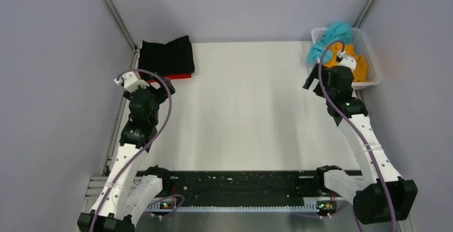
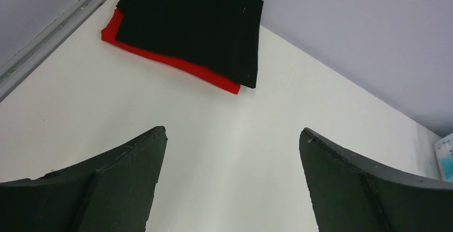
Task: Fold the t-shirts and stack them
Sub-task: Grab crumpled tshirt from bin with the right arm
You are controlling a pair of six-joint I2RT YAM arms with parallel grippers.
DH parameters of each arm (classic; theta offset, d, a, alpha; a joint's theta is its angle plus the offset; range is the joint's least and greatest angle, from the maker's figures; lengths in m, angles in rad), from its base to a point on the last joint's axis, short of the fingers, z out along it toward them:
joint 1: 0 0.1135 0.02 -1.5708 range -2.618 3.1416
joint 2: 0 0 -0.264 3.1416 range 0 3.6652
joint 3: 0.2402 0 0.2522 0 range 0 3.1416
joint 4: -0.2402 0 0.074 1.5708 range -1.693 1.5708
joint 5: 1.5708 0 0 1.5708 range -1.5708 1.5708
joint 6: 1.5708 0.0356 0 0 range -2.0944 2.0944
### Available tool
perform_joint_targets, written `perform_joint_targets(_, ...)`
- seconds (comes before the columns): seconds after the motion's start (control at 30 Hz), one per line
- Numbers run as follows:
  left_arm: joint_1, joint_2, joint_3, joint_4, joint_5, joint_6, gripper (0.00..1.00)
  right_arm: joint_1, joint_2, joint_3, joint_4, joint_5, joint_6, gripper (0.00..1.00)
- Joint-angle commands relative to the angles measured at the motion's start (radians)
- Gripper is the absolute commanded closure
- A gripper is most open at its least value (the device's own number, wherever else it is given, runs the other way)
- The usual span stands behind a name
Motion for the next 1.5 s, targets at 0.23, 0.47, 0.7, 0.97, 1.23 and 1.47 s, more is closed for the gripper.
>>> perform_joint_targets(0.23, 0.004, 0.001, -0.065, 0.045, 0.011, -0.043, 0.01, -0.053, 0.175, 0.158, 0.123, 0.068, -0.052, 0.01)
perform_joint_targets(0.47, 0.004, -0.003, -0.070, 0.036, -0.019, -0.060, 0.01, -0.293, 0.541, 0.494, 0.103, -0.071, 0.023, 0.01)
perform_joint_targets(0.7, 0.004, 0.002, -0.078, 0.033, -0.036, -0.086, 0.01, -0.380, 0.941, 0.812, 0.074, -0.143, 0.006, 0.13)
perform_joint_targets(0.97, 0.001, 0.014, -0.094, 0.042, -0.019, -0.129, 0.01, -0.393, 1.205, 1.044, 0.073, -0.169, -0.045, 0.54)
perform_joint_targets(1.23, 0.001, -0.048, -0.121, 0.030, 0.000, -0.136, 0.01, -0.397, 1.006, 1.048, 0.093, -0.102, -0.083, 1.00)
perform_joint_targets(1.47, 0.001, -0.057, -0.146, 0.097, 0.113, -0.103, 0.01, -0.395, 0.710, 1.010, 0.181, -0.174, -0.068, 1.00)
